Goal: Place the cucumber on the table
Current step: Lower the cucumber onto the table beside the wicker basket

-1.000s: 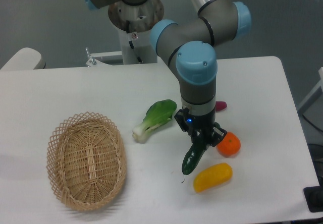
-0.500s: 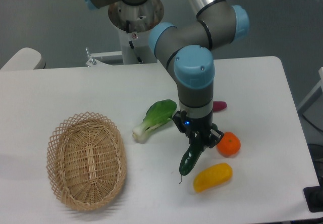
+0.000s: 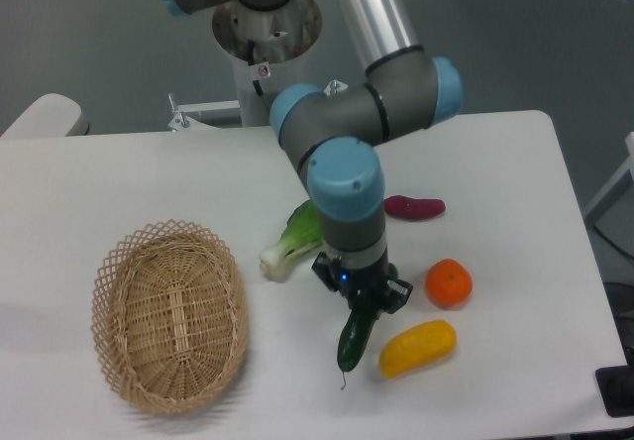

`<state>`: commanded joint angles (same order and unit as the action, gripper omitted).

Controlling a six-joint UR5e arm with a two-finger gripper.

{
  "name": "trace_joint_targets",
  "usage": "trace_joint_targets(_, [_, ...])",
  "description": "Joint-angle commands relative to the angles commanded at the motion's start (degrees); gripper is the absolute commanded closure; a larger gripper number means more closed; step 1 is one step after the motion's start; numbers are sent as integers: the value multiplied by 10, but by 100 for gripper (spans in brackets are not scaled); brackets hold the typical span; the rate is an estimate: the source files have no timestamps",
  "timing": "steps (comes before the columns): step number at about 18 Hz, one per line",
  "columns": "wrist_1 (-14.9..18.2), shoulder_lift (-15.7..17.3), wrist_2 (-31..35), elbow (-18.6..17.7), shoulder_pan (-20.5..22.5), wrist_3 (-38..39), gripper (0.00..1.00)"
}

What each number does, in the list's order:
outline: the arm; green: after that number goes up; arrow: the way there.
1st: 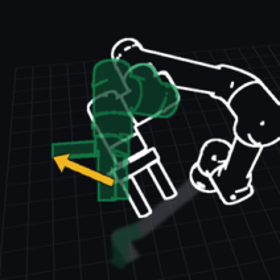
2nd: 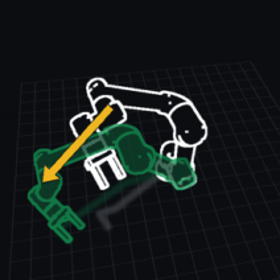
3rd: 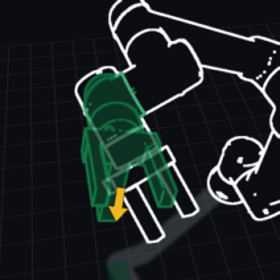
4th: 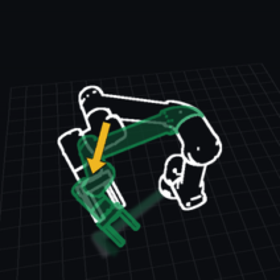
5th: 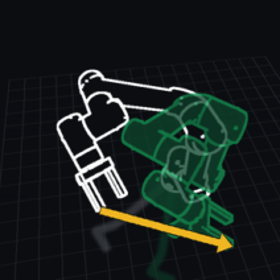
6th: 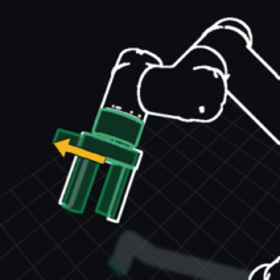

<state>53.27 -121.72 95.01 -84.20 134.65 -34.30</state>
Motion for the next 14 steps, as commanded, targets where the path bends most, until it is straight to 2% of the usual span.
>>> trace_joint_targets(4, [-10,-27,-1,8,-24,39,63])
trace_joint_targets(14, [-12,-65,-1,9,-54,32,62])
